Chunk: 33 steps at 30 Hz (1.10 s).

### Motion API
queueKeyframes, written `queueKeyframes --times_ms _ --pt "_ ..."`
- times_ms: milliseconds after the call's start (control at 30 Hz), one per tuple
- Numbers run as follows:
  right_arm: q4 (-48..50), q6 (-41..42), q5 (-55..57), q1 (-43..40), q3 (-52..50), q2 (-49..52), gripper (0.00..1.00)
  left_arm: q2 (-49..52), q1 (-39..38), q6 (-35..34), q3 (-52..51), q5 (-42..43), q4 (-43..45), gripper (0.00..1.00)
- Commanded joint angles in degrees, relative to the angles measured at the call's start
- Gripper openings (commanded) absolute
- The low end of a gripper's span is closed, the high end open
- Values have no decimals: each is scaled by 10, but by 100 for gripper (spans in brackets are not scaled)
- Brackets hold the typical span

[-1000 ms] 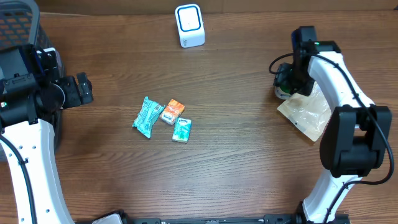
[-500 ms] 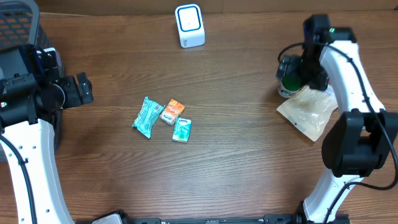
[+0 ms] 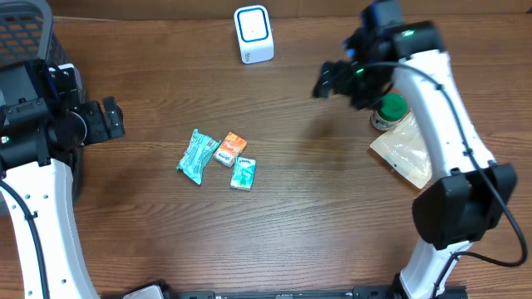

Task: Scan the item barcode
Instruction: 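Carry the jar right and set it down beside the bag, then move the right gripper left and lower it onto the Kleenex pack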

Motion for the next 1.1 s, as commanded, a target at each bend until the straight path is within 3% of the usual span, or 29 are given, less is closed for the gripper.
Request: queueKeyframes --times_ms 0,267,600,800,1067 --pt "27 27 -30 49 -51 -5 87 2 -3 7 3 5 2 100" --pt "181 135 -12 178 -175 -4 72 2 -3 7 3 5 2 100" --pt "309 214 50 306 -197 15 54 2 -3 7 3 5 2 100" --pt "350 237 43 350 -197 61 52 2 -3 7 3 5 2 100" --pt "318 233 80 369 -197 72 53 2 -3 7 3 5 2 100"
